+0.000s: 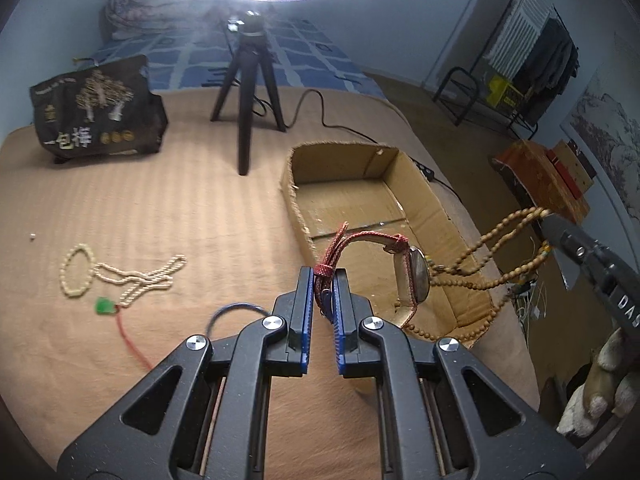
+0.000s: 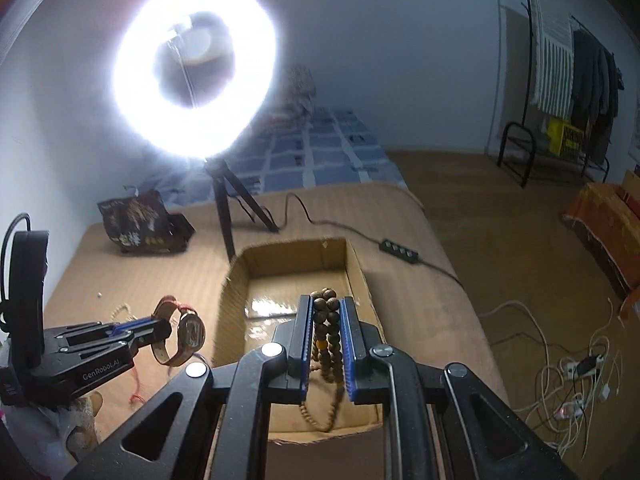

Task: Organize jewelry
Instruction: 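Lift and carry the watch with the left tool while the right tool carries the beads to the box, then open the left tool to drop the watch while the right tool drops the beads into the box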

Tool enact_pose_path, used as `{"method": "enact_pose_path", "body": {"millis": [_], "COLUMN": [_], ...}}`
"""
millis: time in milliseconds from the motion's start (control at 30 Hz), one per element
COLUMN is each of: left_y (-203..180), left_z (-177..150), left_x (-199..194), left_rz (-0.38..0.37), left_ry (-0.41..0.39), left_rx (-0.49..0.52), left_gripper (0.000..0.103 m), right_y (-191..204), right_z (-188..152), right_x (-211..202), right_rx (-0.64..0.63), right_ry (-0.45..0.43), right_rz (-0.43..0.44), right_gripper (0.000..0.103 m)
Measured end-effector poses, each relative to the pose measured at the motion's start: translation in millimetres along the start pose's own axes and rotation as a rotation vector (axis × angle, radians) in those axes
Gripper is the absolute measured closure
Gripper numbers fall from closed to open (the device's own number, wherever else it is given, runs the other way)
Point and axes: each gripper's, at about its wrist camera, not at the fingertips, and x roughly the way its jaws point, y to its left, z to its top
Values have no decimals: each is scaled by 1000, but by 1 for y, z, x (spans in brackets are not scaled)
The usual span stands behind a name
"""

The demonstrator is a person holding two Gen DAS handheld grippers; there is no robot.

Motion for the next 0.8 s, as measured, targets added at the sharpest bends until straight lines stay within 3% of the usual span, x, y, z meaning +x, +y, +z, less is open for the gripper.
{"method": "enact_pose_path", "body": {"millis": [367,433,500,567,800], "left_y": [-29,-29,-30,-30,-26], "left_z": [-8,-8,-9,-8,-8], "left_x": [36,38,38,36,26], "left_rz": [-10,-11,-19,-8,16], "left_ry": [53,55,60,52,34], "left_rx": [62,65,66,73,85], "left_gripper": [96,91,88,88,88], "right_y": [-14,-17,-18,-17,-17], "right_z": [-24,-26,-26,-26,-28], "right_x": [31,31,30,29,26], "right_rx": [-6,-5,-10,-18,-29], "right_ry": [121,127,128,125,125], "right_rz": [-28,-33,-40,-48,-65], "right_gripper": [91,91,78,73,67]}}
